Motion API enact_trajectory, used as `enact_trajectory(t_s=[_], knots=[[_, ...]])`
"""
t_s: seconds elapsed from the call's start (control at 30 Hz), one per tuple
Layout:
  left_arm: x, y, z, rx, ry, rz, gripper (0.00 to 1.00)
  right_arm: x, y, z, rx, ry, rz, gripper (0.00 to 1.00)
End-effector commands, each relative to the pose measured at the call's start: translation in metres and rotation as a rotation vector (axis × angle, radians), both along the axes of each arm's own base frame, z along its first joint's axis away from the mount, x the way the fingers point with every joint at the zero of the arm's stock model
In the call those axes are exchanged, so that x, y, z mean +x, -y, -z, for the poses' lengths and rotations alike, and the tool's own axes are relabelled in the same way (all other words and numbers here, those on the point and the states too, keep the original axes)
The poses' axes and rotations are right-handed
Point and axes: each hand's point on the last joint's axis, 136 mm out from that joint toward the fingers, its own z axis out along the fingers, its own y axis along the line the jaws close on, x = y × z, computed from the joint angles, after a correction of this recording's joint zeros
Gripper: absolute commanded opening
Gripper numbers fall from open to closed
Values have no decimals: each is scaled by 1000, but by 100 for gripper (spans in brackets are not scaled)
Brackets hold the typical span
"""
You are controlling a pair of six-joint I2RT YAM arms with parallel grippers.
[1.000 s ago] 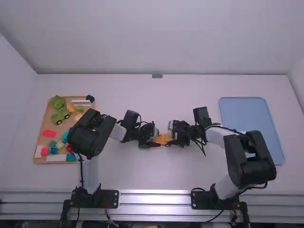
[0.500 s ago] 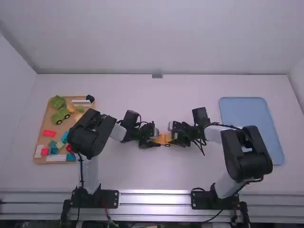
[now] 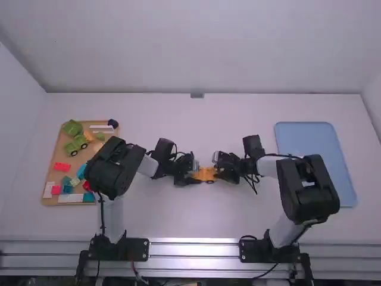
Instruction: Assemble lego blocks to make yellow taxi
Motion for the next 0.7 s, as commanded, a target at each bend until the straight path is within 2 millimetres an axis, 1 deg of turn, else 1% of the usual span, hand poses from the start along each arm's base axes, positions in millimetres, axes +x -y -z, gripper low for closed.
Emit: enact_trajectory(t_s=[0.0, 0.1, 0.2, 0.23, 0.37, 0.5, 0.53, 0.6, 0.67], knots=[[-11, -17, 36, 117, -100, -75, 43, 1, -6, -4, 22, 5, -15, 54], [-11, -17, 36, 116, -98, -74, 43, 2, -5, -11, 25, 23, -14, 61], [-11, -17, 36, 116, -99, -75, 43, 7, 0, -22, 29, 47, 4, 62], [-11, -17, 36, 117, -99, -74, 44, 7, 4, -27, 26, 61, 6, 63], [-11, -17, 36, 116, -98, -74, 44, -3, 20, -37, 70, 76, -34, 65], [-11, -17, 36, 116, -99, -74, 44, -7, 38, -34, 121, 70, -30, 68], [-11, -17, 36, 116, -98, -75, 44, -5, 46, -29, 131, 69, -20, 70], [-11, -17, 36, 116, -99, -74, 44, -5, 52, -22, 139, 70, -19, 72], [-11, -17, 36, 116, -100, -74, 44, -2, 60, -13, 154, 64, -12, 72]])
